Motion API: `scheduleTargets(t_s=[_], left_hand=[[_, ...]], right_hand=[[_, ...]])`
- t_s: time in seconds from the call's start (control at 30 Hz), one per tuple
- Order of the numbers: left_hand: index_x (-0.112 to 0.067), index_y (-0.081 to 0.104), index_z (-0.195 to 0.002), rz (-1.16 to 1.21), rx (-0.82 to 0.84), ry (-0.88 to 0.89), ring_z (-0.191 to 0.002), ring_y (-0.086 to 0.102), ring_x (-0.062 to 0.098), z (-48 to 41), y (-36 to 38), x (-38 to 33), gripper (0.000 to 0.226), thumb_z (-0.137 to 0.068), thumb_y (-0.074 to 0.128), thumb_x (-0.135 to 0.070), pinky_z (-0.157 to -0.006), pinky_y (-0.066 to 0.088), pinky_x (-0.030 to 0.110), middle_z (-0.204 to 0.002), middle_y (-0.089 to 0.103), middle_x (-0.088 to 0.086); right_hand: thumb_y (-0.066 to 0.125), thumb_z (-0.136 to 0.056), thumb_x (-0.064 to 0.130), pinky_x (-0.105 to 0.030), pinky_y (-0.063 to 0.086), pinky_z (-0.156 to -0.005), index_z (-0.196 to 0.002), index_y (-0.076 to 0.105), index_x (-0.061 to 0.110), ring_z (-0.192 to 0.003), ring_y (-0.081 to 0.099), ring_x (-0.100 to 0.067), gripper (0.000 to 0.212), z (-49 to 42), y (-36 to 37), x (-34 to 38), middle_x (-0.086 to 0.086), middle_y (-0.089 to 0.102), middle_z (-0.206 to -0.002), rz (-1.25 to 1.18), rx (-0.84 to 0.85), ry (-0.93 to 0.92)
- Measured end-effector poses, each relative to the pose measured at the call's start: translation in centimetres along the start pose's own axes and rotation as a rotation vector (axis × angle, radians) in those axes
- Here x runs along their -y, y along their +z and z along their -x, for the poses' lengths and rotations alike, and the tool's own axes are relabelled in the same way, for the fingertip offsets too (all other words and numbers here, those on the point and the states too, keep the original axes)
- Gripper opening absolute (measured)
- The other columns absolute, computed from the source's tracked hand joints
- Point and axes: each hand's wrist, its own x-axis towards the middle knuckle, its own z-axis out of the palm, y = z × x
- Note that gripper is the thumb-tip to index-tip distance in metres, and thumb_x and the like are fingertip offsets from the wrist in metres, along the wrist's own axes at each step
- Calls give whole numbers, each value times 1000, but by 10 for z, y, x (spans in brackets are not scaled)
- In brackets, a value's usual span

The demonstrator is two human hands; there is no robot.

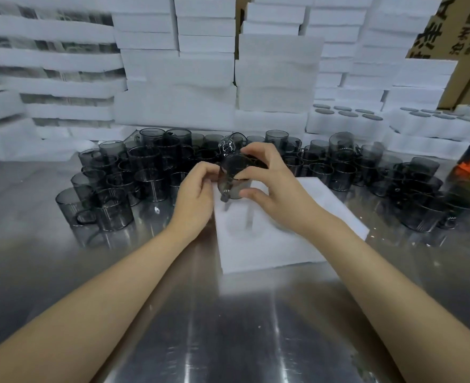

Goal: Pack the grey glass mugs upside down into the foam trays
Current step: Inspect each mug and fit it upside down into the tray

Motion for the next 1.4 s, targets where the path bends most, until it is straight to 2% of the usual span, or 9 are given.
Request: scheduleTargets(t_s=[0.17, 0.37, 0.6, 0.77, 0.93, 1.03, 1.13, 1.23, 1.4], left_hand=[[-11, 62, -81, 56, -25, -116, -87, 59, 11, -2, -4, 1, 27, -89, 37, -2, -80, 46, 25, -87, 66, -8], [-8, 64, -94, -45, 80, -43, -89, 58, 11, 3, -1, -3, 34, -92, 37, -27, -80, 42, 19, -93, 65, 3], [-13, 59, -112, 10, 121, -58, -100, 55, 1, 6, -1, -9, 31, -93, 38, -28, -86, 40, 11, -110, 60, -2], [-13, 57, -119, 57, 305, -77, -115, 51, 15, 9, 3, -11, 35, -94, 39, 5, -94, 40, 22, -126, 50, 7], [-19, 64, -107, 122, 353, -112, -122, 46, 20, 7, 3, -17, 43, -76, 38, -6, -99, 40, 35, -124, 51, -2], [-20, 62, -112, 93, 344, -119, -130, 42, 24, 8, 2, -14, 39, -82, 39, -10, -112, 31, 50, -129, 50, 2], [-27, 58, -116, 73, 329, -135, -131, 41, 25, 10, 1, -15, 34, -87, 42, -19, -113, 32, 48, -130, 49, 5], [-31, 55, -117, 106, 290, -208, -131, 41, 21, 10, 3, -15, 29, -92, 49, -18, -100, 41, 33, -135, 45, 4], [-34, 50, -122, 104, 304, -283, -120, 48, 7, 9, 4, -11, 38, -97, 46, -6, -84, 42, 12, -139, 41, -4]], right_hand=[[61, -90, 1, -33, 41, -103, -106, 65, 6, -114, 49, -19, 18, 2, 2, 1, -5, 37, -136, -57, 110, 155], [57, -94, 10, -26, 22, -114, -101, 65, 7, -140, 30, -18, 12, 2, 1, 5, -3, 33, -150, -2, 121, 93], [56, -93, 9, -35, 27, -112, -109, 68, 10, -136, 34, -21, 20, -1, 3, 3, 0, 42, -147, 157, 221, 29], [42, -97, 4, -42, 26, -113, -109, 66, 10, -126, 44, -18, 27, -1, 4, 3, -1, 58, -125, 117, 353, 45], [33, -104, 23, -48, 5, -119, -118, 59, 12, -126, 43, -15, 31, -2, 0, 7, 2, 55, -127, 195, 507, 125], [36, -104, 27, -49, 17, -117, -118, 56, 14, -129, 38, -14, 28, -2, 2, 9, 3, 50, -129, 144, 532, 121], [47, -100, 26, -40, 37, -106, -119, 61, 20, -131, 42, -13, 24, 3, 1, 5, 5, 56, -130, -17, 443, 160], [55, -96, 13, -27, 43, -101, -119, 67, 17, -114, 59, -11, 27, 3, -8, -4, 3, 67, -120, -154, 142, 237], [48, -85, 3, -34, 52, -89, -95, 74, 22, -95, 67, -16, 33, 8, -48, -54, 3, 73, -100, 58, -351, 527]])
